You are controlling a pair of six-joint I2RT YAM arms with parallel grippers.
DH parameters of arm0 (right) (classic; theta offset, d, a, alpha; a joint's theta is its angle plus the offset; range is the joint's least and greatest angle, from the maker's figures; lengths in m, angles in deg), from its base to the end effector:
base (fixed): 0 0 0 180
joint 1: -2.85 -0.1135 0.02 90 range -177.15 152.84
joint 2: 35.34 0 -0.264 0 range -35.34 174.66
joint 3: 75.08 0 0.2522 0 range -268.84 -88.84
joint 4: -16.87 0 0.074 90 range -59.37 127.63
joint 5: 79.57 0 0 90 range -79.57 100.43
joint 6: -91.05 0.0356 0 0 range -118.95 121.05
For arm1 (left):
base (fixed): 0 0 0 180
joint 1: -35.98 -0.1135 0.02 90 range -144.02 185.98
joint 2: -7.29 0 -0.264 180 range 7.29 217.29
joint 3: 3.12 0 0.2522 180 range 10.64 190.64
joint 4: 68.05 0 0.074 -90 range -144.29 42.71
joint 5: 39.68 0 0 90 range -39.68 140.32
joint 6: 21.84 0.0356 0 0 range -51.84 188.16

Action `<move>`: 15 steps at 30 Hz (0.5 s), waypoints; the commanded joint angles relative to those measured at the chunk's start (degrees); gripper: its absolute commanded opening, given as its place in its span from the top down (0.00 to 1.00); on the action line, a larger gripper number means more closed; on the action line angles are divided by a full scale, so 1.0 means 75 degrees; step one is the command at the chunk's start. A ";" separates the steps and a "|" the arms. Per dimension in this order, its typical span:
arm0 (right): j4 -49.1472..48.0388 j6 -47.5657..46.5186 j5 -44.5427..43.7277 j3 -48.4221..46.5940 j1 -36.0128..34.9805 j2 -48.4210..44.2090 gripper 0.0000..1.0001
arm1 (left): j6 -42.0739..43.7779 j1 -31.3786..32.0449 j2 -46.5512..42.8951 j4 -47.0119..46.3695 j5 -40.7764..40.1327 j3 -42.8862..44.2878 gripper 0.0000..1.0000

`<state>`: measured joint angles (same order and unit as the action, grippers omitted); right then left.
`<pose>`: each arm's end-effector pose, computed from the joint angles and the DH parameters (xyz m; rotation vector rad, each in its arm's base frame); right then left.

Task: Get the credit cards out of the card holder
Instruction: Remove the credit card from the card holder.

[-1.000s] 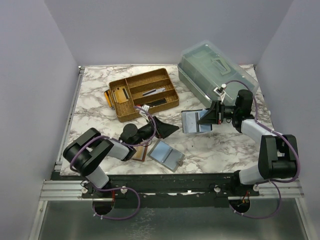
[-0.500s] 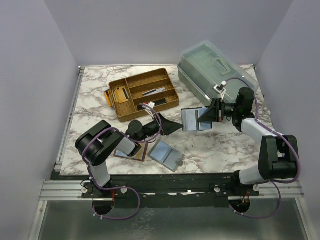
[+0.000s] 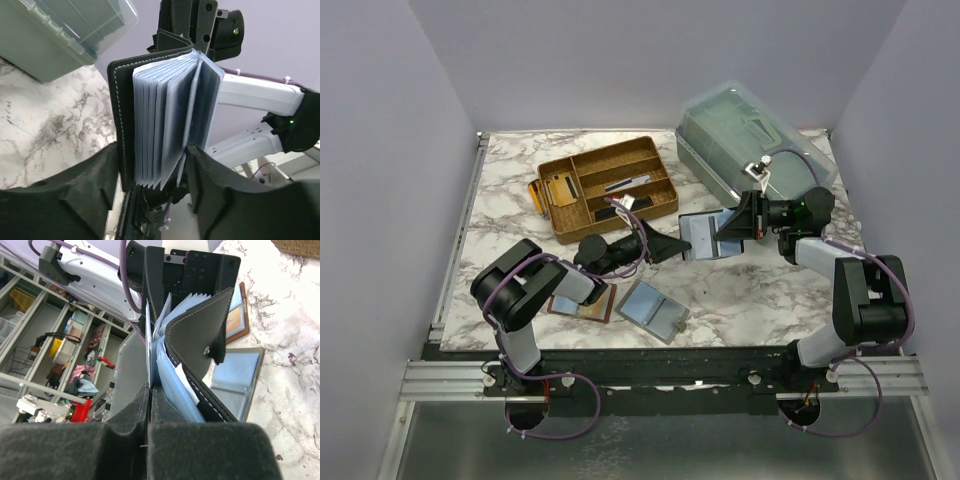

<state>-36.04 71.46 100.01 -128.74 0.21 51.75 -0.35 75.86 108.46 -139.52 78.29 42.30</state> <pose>0.2851 0.0488 0.2630 -0.6877 1.8242 1.8543 0.2307 -0.2145 0.1926 0.1091 1.6061 -1.8603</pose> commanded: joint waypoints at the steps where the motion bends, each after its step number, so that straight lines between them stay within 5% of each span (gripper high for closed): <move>1: -0.3581 0.2561 0.0815 0.0065 -0.0018 0.0541 1.00 | -0.0256 0.0024 -0.0028 -0.1304 0.0335 0.0202 0.47; 8: -0.3024 0.2096 0.0790 0.0101 -0.0018 0.0653 1.00 | -0.0417 0.0050 -0.0246 -0.1303 0.0600 0.0460 0.51; 13: -0.1914 0.1232 0.0738 0.0110 -0.0024 0.0476 1.00 | -0.0566 0.0072 -0.0305 -0.1304 0.0746 0.0594 0.72; 15: -0.1229 0.0694 0.0713 0.0102 -0.0015 0.0347 1.00 | -0.0552 0.0072 -0.0303 -0.1304 0.0764 0.0560 0.91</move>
<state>-51.30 84.03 99.99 -128.46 0.23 56.45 -3.76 75.86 107.91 -139.48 81.61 45.28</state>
